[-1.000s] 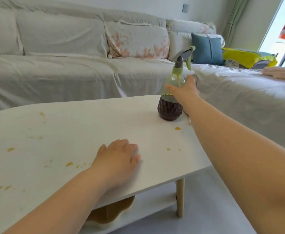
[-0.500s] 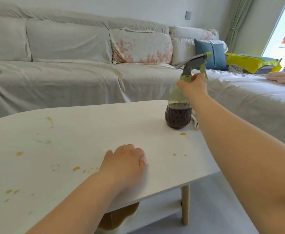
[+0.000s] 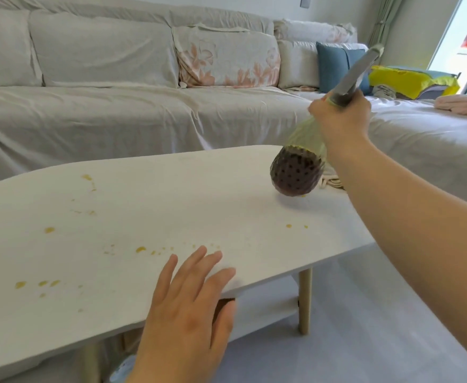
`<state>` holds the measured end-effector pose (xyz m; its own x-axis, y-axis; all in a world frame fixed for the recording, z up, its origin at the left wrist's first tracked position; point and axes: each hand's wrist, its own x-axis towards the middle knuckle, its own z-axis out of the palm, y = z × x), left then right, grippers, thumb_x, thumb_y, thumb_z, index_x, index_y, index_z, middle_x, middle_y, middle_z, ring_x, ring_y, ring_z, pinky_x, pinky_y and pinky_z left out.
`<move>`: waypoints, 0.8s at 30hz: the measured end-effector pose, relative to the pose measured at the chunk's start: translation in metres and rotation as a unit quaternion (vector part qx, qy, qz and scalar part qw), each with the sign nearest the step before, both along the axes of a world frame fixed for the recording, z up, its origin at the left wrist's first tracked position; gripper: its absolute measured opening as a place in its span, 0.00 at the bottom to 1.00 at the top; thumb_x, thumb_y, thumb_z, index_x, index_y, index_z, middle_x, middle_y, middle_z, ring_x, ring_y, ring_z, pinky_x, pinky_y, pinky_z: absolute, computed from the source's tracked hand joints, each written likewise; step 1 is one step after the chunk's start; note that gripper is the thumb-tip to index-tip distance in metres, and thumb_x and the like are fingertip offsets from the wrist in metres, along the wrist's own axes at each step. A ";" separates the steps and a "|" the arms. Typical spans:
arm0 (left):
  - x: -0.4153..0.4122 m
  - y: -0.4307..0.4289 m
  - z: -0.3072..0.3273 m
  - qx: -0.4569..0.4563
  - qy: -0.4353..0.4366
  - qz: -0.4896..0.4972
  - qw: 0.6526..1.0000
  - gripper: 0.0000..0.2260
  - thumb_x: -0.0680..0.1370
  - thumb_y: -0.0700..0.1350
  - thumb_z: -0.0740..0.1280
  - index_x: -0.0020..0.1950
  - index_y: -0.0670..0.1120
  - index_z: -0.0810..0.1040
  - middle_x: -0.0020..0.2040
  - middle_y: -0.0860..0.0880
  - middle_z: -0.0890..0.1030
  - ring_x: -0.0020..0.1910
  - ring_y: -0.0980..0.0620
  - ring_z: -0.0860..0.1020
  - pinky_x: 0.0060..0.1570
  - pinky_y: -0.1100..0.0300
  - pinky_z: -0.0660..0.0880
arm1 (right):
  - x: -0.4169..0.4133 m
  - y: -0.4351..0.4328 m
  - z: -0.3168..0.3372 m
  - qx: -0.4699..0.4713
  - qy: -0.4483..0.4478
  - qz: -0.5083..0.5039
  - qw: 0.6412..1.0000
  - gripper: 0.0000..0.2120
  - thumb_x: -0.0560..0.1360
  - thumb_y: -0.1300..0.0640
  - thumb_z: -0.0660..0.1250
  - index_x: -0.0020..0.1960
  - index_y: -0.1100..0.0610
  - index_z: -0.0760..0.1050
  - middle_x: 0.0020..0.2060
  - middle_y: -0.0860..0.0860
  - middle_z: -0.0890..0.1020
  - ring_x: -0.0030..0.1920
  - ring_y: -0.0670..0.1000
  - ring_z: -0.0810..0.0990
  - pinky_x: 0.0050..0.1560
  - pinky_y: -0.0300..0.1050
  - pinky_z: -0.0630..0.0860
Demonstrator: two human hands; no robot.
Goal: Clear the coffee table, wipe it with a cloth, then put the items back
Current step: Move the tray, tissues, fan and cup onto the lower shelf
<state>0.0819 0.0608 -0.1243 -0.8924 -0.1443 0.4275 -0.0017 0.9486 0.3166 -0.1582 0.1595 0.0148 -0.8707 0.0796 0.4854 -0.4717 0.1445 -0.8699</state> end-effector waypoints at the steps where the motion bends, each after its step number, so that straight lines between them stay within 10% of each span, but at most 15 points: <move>1: 0.001 0.002 -0.004 -0.008 0.005 0.000 1.000 0.21 0.78 0.55 0.42 0.54 0.52 0.72 0.57 0.49 0.80 0.62 0.53 0.65 0.67 0.58 0.48 | 0.007 0.009 0.005 -0.013 0.004 0.010 1.000 0.12 0.67 0.63 0.66 0.32 0.50 0.66 0.29 0.45 0.71 0.30 0.44 0.69 0.31 0.35 0.67; 9: -0.002 0.014 -0.027 -0.057 0.009 -0.023 0.998 0.22 0.79 0.53 0.44 0.58 0.47 0.74 0.60 0.46 0.79 0.63 0.52 0.66 0.67 0.56 0.50 | 0.071 0.123 -0.004 -0.039 -0.042 0.140 0.989 0.09 0.65 0.55 0.63 0.27 0.51 0.74 0.21 0.43 0.78 0.30 0.42 0.79 0.28 0.33 0.73; 17: -0.001 0.012 -0.034 -0.102 0.053 -0.023 0.993 0.17 0.72 0.47 0.57 0.58 0.45 0.75 0.60 0.45 0.78 0.63 0.52 0.66 0.65 0.58 0.52 | 0.124 0.153 -0.118 0.209 -0.234 0.163 0.936 0.17 0.58 0.36 0.65 0.35 0.49 0.81 0.38 0.43 0.83 0.45 0.42 0.77 0.46 0.43 0.71; 21: 0.000 0.011 -0.033 -0.116 0.036 -0.020 0.992 0.17 0.72 0.47 0.57 0.55 0.43 0.78 0.61 0.45 0.77 0.62 0.52 0.66 0.66 0.61 0.51 | 0.123 0.133 -0.185 0.206 -0.348 0.153 0.902 0.05 0.70 0.49 0.66 0.41 0.50 0.74 0.37 0.46 0.76 0.39 0.44 0.73 0.35 0.39 0.67; 24: 0.000 0.011 -0.034 -0.116 0.025 -0.017 0.993 0.18 0.72 0.48 0.57 0.55 0.43 0.78 0.62 0.44 0.77 0.62 0.52 0.65 0.66 0.61 0.50 | 0.115 0.109 -0.226 0.207 -0.350 0.167 0.898 0.13 0.74 0.53 0.65 0.57 0.56 0.73 0.47 0.48 0.77 0.45 0.48 0.74 0.46 0.41 0.70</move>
<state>0.0819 0.0722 -0.1585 -0.8718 -0.0075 0.4899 0.0413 0.9952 0.0888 -0.0431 0.2689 -0.2112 -0.9161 -0.3033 -0.2621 0.0923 0.4767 -0.8742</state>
